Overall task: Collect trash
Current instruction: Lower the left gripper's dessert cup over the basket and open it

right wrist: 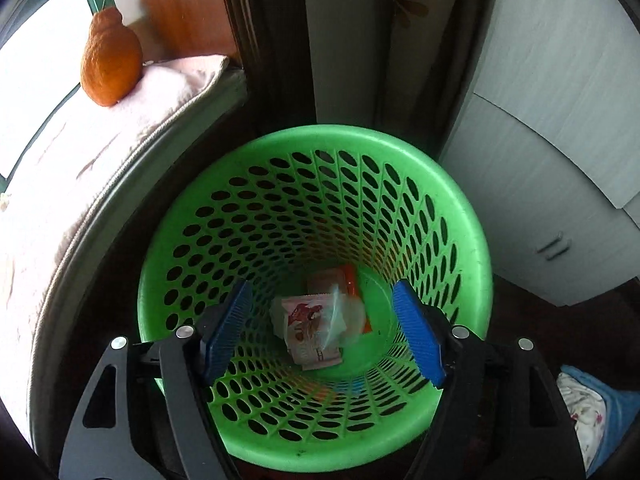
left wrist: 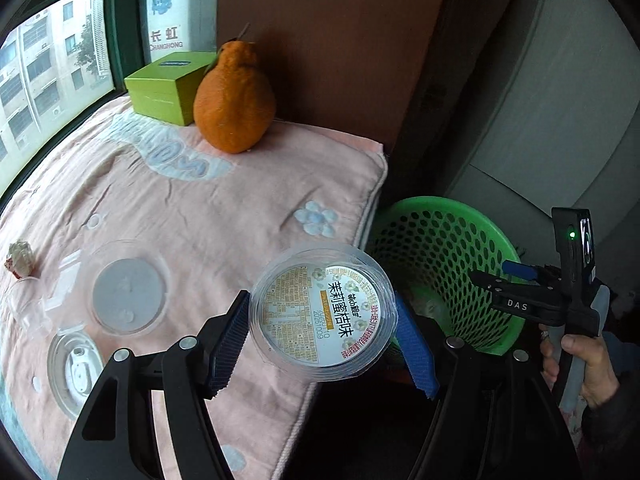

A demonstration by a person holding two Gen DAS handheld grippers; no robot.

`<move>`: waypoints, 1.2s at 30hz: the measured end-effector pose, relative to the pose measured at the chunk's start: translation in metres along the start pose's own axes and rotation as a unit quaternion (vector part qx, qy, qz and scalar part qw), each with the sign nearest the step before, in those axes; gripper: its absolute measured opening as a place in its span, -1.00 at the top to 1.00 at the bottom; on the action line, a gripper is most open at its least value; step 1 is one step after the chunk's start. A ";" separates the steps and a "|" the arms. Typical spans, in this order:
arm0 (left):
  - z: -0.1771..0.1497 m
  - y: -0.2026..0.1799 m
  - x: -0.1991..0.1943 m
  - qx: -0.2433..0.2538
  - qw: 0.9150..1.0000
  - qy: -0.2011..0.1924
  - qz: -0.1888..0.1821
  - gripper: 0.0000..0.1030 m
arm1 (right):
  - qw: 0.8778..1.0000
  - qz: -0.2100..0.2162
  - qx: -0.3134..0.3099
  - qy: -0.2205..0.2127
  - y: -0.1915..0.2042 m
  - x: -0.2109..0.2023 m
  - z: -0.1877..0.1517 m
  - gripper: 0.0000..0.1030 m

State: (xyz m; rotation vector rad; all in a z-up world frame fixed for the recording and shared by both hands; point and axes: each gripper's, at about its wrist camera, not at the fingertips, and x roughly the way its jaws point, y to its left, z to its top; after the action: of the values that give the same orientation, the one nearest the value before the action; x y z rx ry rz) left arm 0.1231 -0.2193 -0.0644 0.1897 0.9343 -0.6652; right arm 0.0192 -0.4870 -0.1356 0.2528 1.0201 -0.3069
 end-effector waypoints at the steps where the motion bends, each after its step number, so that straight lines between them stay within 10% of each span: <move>1: 0.001 -0.006 0.004 0.006 1.000 0.002 -0.003 -0.30 | 1.000 0.004 0.001 -0.004 -0.001 -0.003 0.002 -0.42; 23: 0.003 -0.117 0.099 0.079 0.992 0.077 -0.058 -0.30 | 0.995 -0.003 0.036 -0.092 -0.049 -0.077 -0.012 -0.45; 36: 0.000 -0.122 0.088 0.080 0.992 0.065 -0.069 -0.57 | 0.995 0.009 0.038 -0.090 -0.045 -0.079 -0.018 -0.45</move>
State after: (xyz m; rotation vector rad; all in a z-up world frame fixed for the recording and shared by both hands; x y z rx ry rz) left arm 0.0860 -0.3543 -0.1187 0.3154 1.0267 -0.8650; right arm -0.0500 -0.5118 -0.0797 0.2970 0.8280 -0.3464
